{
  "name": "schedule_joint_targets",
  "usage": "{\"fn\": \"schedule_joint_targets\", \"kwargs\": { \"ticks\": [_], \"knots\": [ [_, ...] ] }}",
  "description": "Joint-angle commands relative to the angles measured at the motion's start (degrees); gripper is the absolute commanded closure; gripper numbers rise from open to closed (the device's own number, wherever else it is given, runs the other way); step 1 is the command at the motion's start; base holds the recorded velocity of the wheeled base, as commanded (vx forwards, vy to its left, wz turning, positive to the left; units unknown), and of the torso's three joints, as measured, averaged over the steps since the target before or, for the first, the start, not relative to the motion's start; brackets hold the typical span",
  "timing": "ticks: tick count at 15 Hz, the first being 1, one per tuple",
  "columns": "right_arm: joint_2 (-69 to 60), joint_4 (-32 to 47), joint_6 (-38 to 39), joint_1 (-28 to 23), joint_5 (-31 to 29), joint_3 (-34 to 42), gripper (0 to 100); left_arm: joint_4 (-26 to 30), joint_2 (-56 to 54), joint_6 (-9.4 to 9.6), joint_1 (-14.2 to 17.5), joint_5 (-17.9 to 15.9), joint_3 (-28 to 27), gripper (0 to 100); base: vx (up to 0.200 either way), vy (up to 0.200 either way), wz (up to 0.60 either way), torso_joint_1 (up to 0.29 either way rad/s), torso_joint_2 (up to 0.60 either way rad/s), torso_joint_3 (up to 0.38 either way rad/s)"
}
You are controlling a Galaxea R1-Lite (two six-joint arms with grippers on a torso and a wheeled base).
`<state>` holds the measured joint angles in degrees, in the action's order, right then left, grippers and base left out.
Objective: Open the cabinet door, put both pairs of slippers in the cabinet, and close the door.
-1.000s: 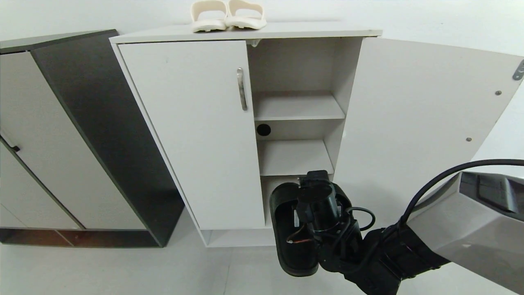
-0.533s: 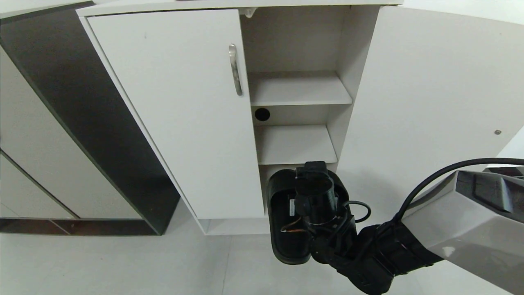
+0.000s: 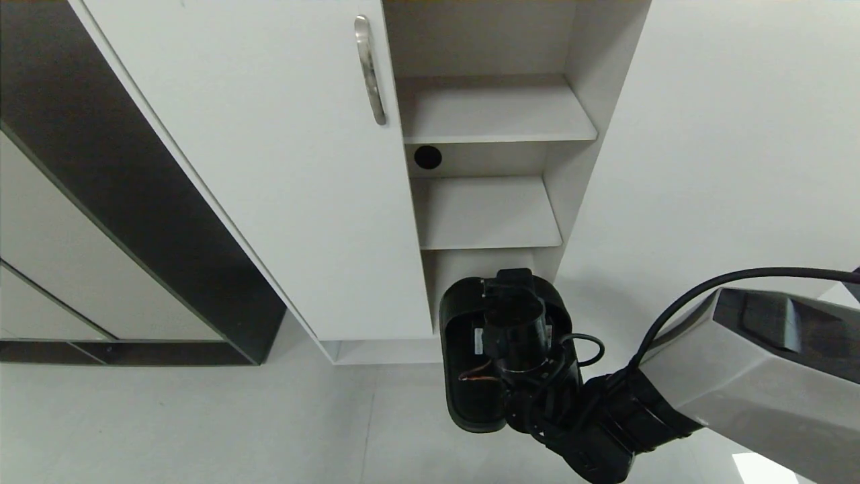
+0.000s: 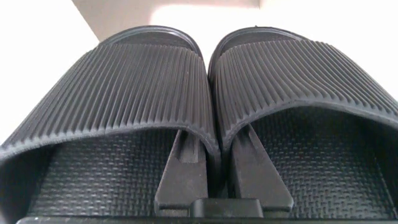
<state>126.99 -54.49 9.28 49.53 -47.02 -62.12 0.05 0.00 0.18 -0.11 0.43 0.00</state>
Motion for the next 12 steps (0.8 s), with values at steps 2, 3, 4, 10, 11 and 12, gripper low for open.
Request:
{"fn": "schedule_joint_targets", "kwargs": {
  "ticks": [2, 3, 4, 10, 11, 12],
  "knots": [
    [2.5, -9.4, -4.9, -0.1, -0.4, 1.3, 100, 0.0, 0.1, -0.01, -0.1, 0.0, 0.0, 100, 0.0, 0.0, 0.0, 0.004, 0.0, -0.035],
    [3.9, -15.2, -8.0, -0.1, -0.7, 1.7, 100, 0.0, 0.1, -0.01, -0.1, 0.0, 0.0, 100, 0.0, 0.0, 0.0, 0.0, 0.0, 0.0],
    [5.0, -19.6, -10.4, -0.2, -1.1, 1.8, 100, 0.0, 0.1, -0.01, 0.0, -0.1, 0.0, 100, 0.0, 0.0, 0.0, 0.0, 0.0, 0.0],
    [5.5, -21.7, -11.3, -1.2, -1.1, 1.7, 100, 0.0, 0.1, -0.01, 0.0, -0.1, 0.0, 100, 0.0, 0.0, 0.0, 0.0, 0.0, 0.0],
    [5.5, -21.7, -11.3, -1.2, -1.1, 1.7, 100, 0.0, 0.1, 0.08, 0.0, -0.1, 0.0, 100, 0.0, 0.0, 0.0, 0.0, 0.0, 0.0],
    [5.5, -21.7, -11.4, -1.2, -1.1, 1.6, 100, 0.0, 0.1, 0.08, 0.0, -0.2, 0.0, 100, 0.0, 0.0, 0.0, 0.0, 0.0, 0.0]
  ]
}}
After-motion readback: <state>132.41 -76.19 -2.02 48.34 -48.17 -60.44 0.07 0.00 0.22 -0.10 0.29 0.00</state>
